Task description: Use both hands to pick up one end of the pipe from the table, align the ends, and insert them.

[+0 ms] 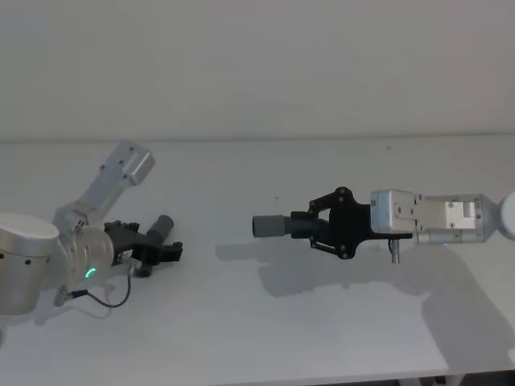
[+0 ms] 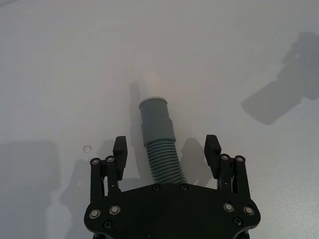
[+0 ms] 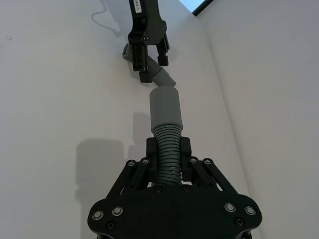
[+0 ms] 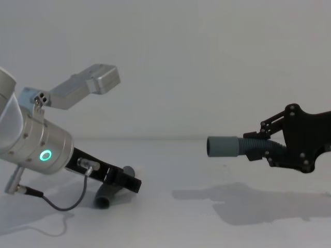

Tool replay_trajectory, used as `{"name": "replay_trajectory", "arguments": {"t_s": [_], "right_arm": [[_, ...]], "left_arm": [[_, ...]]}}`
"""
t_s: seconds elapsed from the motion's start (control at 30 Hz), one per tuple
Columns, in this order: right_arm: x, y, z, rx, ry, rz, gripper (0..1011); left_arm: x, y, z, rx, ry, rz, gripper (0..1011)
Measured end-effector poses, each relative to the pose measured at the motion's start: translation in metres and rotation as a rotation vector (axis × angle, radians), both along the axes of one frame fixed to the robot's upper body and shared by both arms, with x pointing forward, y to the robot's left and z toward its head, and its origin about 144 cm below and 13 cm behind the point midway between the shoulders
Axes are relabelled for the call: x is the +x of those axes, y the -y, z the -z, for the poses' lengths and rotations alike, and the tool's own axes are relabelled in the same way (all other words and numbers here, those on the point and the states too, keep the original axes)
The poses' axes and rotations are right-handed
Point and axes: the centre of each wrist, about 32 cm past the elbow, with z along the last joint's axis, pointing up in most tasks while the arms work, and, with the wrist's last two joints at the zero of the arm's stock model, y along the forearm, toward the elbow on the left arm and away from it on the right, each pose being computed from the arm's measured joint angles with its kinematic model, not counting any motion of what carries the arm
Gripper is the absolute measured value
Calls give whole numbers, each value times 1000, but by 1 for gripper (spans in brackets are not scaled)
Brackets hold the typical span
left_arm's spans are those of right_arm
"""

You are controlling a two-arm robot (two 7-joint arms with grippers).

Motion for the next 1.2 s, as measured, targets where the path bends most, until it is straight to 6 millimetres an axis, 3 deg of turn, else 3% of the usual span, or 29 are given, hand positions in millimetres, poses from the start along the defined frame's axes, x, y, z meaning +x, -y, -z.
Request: {"name": "replay_trajectory", "arguments": {"t_s": [0.1, 0.33, 0.43, 0.53, 0.73, 1.2], "right_arm": [[0, 0, 0, 0, 0, 0, 233], [0, 0, 0, 0, 0, 0, 233], [0, 0, 0, 0, 0, 0, 233], [0, 0, 0, 0, 0, 0, 233], [0, 0, 0, 0, 0, 0, 233], [0, 0, 0, 0, 0, 0, 233]], "left_arm": [[1, 1, 2, 0, -4, 1, 904], [4, 4, 5, -6, -11, 3, 672], [4, 5, 6, -9, -12, 6, 617], [5, 6, 8, -11, -14, 8, 485], [5, 7, 9, -13, -15, 9, 366], [7, 5, 14, -24, 5, 27, 331]]}}
